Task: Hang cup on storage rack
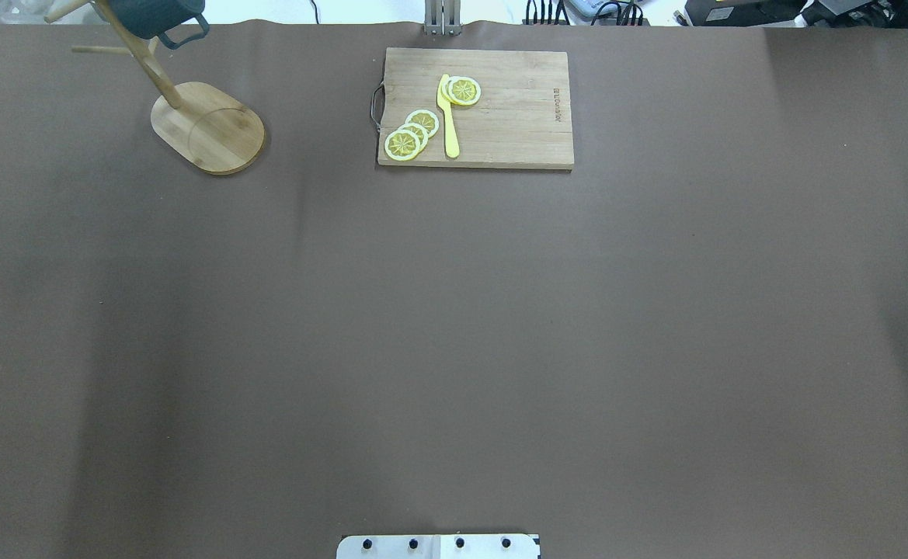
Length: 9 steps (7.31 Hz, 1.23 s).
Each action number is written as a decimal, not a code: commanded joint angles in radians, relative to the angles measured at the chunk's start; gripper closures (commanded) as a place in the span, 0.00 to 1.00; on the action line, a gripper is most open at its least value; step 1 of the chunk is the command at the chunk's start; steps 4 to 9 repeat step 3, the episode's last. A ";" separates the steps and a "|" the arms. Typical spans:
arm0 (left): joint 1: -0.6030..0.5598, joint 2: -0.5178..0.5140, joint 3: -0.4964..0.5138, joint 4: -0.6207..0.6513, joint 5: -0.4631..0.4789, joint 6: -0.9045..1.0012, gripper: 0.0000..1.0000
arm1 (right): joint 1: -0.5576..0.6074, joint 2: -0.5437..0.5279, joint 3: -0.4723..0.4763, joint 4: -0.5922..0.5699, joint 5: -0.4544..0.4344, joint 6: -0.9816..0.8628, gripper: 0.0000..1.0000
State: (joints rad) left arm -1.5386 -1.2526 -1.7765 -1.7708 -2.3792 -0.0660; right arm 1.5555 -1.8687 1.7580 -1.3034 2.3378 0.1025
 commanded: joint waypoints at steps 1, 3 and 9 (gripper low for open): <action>0.000 -0.001 0.002 0.001 0.000 0.000 0.01 | 0.000 0.000 0.000 0.001 0.000 -0.003 0.00; 0.000 0.013 0.000 -0.001 0.000 0.000 0.01 | 0.000 0.000 0.000 0.001 0.000 -0.007 0.00; 0.000 0.013 0.000 -0.001 0.000 0.000 0.01 | 0.000 0.000 0.000 0.001 0.000 -0.007 0.00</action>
